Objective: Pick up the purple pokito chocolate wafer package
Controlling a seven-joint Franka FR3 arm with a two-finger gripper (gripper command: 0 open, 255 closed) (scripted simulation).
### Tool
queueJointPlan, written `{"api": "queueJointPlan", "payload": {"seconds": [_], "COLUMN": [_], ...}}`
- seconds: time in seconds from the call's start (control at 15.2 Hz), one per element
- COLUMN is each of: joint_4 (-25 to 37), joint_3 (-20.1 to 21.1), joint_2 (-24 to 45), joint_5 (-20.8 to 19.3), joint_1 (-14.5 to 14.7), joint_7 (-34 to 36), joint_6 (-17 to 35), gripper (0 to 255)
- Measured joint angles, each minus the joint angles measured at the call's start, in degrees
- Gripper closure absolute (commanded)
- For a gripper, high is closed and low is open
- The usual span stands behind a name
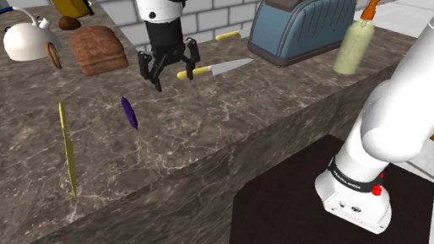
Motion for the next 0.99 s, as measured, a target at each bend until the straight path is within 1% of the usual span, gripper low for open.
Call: {"api": "queueJointPlan", "payload": {"seconds": [0.33, 0.53, 0.66, 0.79, 0.99], "joint_4": [10.59, 18.78, 23.28, 24.02, 22.36], "joint_3": [2.44, 2.95, 3.06, 2.99, 2.87], "joint_2": [10.97, 18.53, 22.33, 23.56, 24.13], "joint_5": [-3.82, -6.77, -8.19, -8.65, -8.91], "joint_1": [2.50, 4.78, 6.36, 6.81, 6.84], "joint_7": [7.91, 12.12, 14.38, 15.04, 15.28], "joint_6": [0.24, -0.59, -1.37, -0.91, 1.28], "gripper": [0, 0, 0, 0, 0]}}
